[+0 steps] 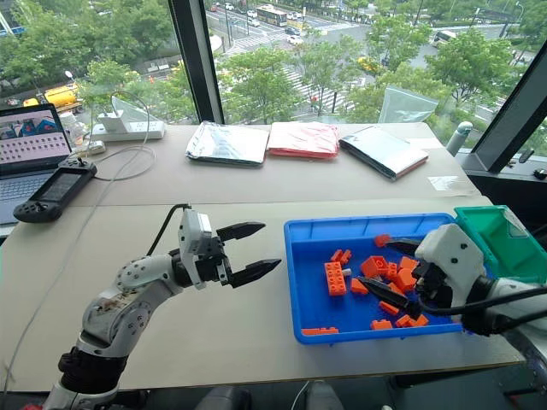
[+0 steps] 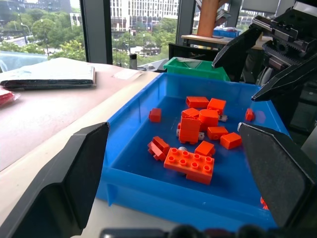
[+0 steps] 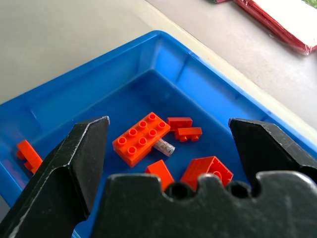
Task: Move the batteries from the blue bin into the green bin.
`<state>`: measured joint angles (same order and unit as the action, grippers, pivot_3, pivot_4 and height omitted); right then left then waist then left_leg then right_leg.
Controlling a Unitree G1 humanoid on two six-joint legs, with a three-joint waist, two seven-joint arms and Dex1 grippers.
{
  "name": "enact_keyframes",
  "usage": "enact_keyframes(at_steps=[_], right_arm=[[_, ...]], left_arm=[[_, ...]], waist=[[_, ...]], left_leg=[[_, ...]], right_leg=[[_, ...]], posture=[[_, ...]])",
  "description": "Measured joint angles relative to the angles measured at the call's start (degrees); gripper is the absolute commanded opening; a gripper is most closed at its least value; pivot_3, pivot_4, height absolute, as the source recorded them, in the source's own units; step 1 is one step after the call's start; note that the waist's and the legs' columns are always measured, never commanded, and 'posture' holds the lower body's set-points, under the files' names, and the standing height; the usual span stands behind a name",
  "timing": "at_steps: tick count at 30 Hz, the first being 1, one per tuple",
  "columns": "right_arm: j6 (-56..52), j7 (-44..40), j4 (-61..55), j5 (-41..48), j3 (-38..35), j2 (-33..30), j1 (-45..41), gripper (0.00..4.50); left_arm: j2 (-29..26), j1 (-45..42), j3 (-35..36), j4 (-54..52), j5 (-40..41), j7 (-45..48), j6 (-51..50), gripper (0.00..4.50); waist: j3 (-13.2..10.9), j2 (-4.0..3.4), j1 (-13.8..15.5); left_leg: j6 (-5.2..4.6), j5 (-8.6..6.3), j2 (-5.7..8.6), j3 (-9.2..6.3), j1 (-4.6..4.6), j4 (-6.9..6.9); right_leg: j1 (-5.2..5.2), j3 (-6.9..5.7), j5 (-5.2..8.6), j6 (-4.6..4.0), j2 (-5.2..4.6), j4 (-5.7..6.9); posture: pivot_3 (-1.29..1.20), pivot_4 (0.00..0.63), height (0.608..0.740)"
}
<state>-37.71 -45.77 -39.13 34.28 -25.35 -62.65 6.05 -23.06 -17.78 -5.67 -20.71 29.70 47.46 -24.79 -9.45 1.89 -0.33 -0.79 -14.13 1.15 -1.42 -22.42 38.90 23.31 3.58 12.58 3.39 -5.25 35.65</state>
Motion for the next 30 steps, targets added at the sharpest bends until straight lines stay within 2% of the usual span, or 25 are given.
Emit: enact_keyframes(at_steps=[5, 9, 11, 17, 22, 30], right_arm=[[0.57, -7.6, 9.06, -6.51, 9.25, -16.01, -8.52, 4.48], [4.81, -10.6, 19.23, -15.69, 18.72, -20.51, -11.8, 4.48], [7.78, -12.95, 24.4, -21.27, 26.07, -20.68, -15.91, 4.48], [13.64, -20.15, 33.5, -31.04, 37.03, -17.46, -25.34, 4.48], [18.98, -25.27, 40.67, -37.64, 42.44, -14.54, -30.72, 4.48], [27.64, -29.46, 50.12, -45.98, 45.79, -12.17, -34.78, 4.48]], left_arm=[[2.14, 0.03, 0.15, 1.2, 2.07, 2.91, 2.38, 4.5], [2.23, 0.41, -0.18, 1.36, 2.03, 5.43, 4.98, 4.5], [2.56, 0.32, -0.51, 1.37, 1.98, 5.4, 5.07, 4.5], [3.32, -0.29, -2.25, 0.73, 1.91, 4.02, 4.6, 4.5], [3.3, -0.6, -2.68, -0.14, 1.92, 2.48, 3.62, 4.5], [3.27, -0.5, -2.61, -0.55, 2.03, 2.22, 3.35, 4.5]], waist=[[-0.06, -0.11, 0.04], [-0.07, -0.12, 0.29], [-0.07, -0.2, 0.14], [-0.06, -0.31, -0.36], [-0.06, -0.44, -0.37], [-0.06, -0.49, -0.34]], left_leg=[[-0.02, -0.01, -0.05, 0.11, 0.0, -0.02], [-0.06, -0.05, -0.07, 0.2, -0.14, -0.08], [-0.1, -0.07, -0.07, 0.16, -0.21, -0.07], [-0.11, -0.08, -0.06, 0.04, -0.25, -0.07], [-0.11, -0.08, -0.04, 0.0, -0.23, -0.06], [-0.1, -0.08, -0.02, 0.01, -0.22, -0.06]], right_leg=[[-0.06, -0.1, 0.0, -0.01, -0.03, -0.16], [-0.04, -0.23, -0.01, -0.03, -0.04, -0.41], [0.03, -0.19, -0.03, -0.01, -0.08, -0.46], [0.08, -0.19, -0.03, 0.0, -0.05, -0.45], [0.07, -0.16, -0.04, 0.02, -0.08, -0.43], [0.08, -0.16, -0.05, 0.02, -0.08, -0.43]], posture=[[0.0, 0.15, 0.74], [0.0, 0.15, 0.74], [0.0, 0.15, 0.74], [0.0, 0.15, 0.74], [0.0, 0.15, 0.74], [0.0, 0.15, 0.74]])
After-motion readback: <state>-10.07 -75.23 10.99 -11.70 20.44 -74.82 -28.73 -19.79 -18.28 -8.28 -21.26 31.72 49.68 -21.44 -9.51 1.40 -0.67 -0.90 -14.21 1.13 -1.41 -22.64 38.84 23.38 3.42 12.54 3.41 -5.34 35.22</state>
